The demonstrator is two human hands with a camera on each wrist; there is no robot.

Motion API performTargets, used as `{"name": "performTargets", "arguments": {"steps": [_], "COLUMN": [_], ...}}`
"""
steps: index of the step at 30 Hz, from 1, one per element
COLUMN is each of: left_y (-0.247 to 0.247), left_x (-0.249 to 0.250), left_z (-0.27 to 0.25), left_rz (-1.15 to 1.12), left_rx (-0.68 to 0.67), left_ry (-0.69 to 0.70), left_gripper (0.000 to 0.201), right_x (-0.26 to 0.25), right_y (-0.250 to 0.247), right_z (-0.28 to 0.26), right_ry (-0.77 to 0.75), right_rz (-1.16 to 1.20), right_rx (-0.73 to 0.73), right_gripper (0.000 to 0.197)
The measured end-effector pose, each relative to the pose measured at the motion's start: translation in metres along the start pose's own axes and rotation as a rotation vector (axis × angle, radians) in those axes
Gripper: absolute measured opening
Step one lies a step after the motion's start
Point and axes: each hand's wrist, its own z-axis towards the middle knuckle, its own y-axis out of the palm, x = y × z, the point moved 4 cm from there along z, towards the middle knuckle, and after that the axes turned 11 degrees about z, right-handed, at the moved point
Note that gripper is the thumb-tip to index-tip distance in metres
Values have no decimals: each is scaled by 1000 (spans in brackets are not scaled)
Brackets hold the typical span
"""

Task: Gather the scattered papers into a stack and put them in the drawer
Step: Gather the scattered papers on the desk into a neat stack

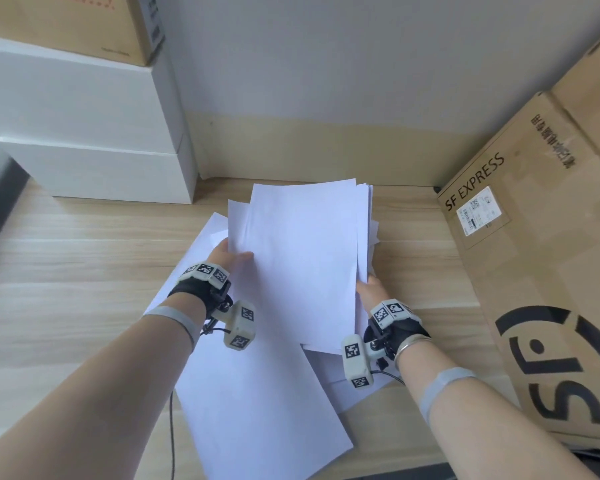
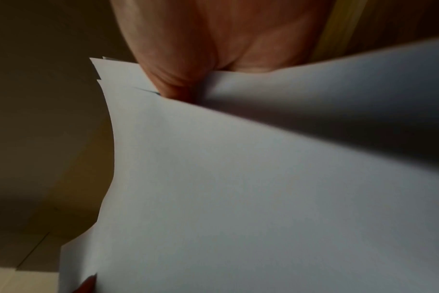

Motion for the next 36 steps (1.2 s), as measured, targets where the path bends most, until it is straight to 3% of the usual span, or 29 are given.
{"name": "performTargets", "arguments": {"steps": [6, 10, 13, 16, 18, 20, 22, 27, 33, 36], "left_y": [16, 22, 25, 31, 34, 38, 39, 23, -4, -6], "left_x": [7, 7, 6, 4, 2, 0, -1, -7, -25, -33], "left_z": [5, 11, 13, 16, 17, 18, 16, 13, 3, -3], "left_rz": [48, 160, 233, 270, 279, 285, 293, 299, 608, 692], "left_rx": [-66, -90, -74, -85, -127, -175, -191, -186, -355, -425], "left_ry": [42, 50, 31, 26, 24, 19, 13, -32, -59, -63], "left_gripper": [56, 58, 60, 66, 71, 74, 75, 66, 47, 51], "right_x": [-5, -4, 1, 20, 22, 19, 22, 23, 18, 18], "right_y": [0, 2, -1, -4, -1, 1, -1, -9, -21, -23], "right_z": [-4, -3, -1, 14, 12, 9, 12, 20, 25, 27], "right_ry": [65, 93, 134, 190, 188, 130, 103, 30, -32, -40], "right_rz": [-10, -8, -62, 73, 54, -90, -195, -227, -151, -134], "right_rx": [-2, -7, 3, -22, -51, -77, -56, 28, 122, 133], "right_gripper": [51, 53, 72, 88, 80, 53, 41, 42, 42, 38]}}
